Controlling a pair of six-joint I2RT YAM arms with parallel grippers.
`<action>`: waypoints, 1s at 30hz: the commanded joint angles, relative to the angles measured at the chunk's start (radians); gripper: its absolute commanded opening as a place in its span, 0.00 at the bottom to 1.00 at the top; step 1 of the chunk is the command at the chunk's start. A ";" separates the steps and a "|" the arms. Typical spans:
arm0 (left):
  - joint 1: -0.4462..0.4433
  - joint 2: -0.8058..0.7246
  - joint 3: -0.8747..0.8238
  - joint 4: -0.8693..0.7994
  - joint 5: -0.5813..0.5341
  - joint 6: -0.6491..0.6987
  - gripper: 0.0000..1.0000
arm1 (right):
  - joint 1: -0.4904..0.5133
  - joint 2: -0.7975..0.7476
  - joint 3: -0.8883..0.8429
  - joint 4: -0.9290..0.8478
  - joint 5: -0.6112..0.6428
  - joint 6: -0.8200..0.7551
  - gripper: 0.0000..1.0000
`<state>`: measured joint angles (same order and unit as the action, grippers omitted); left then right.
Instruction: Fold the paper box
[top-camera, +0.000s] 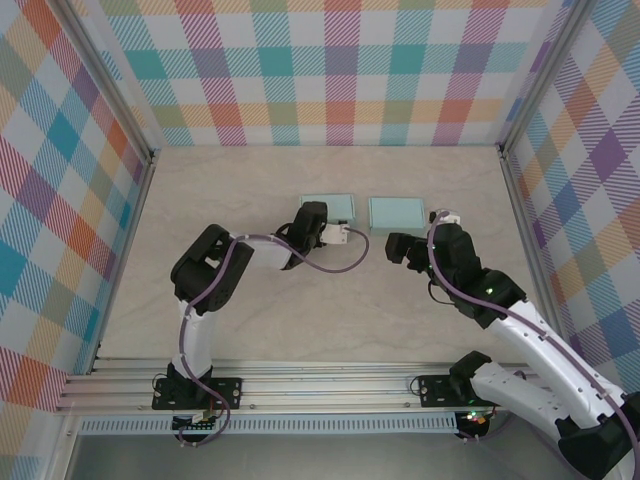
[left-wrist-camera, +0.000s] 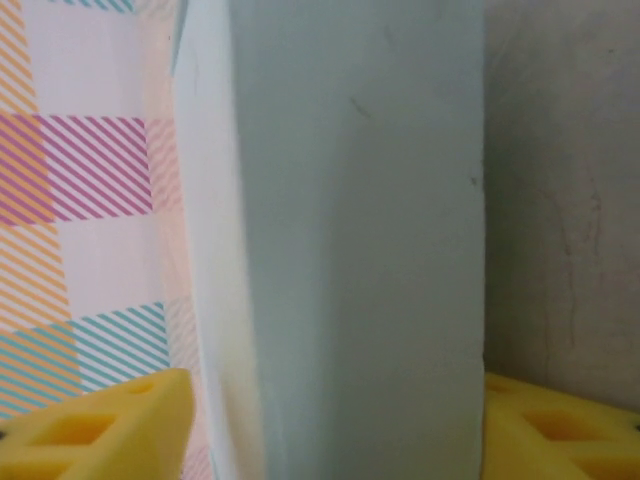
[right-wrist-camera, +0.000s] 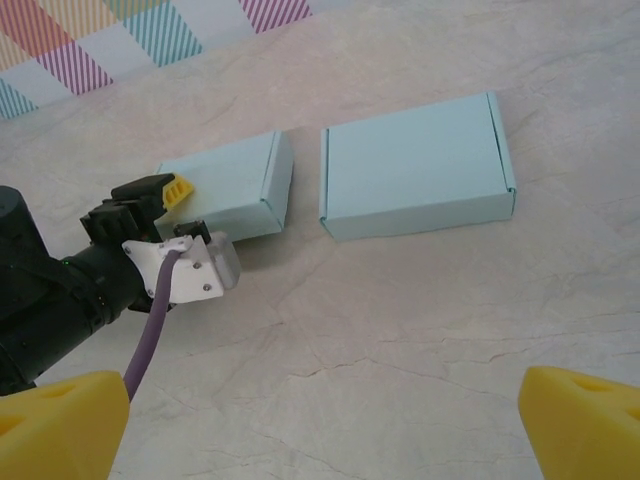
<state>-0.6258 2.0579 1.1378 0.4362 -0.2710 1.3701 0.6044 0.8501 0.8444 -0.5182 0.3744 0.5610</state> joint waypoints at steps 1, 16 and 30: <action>-0.005 -0.076 -0.047 -0.064 0.002 -0.016 0.82 | 0.006 0.008 0.005 -0.002 0.016 -0.015 1.00; -0.153 -0.437 -0.181 -0.202 -0.223 -0.267 1.00 | 0.005 0.068 0.083 -0.061 0.084 -0.082 1.00; 0.028 -1.019 -0.418 -0.363 -0.359 -1.081 1.00 | -0.032 -0.008 -0.137 0.224 0.226 -0.245 1.00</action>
<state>-0.6369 1.1076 0.7628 0.1490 -0.5842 0.5472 0.5896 0.8562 0.7300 -0.3958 0.5510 0.3737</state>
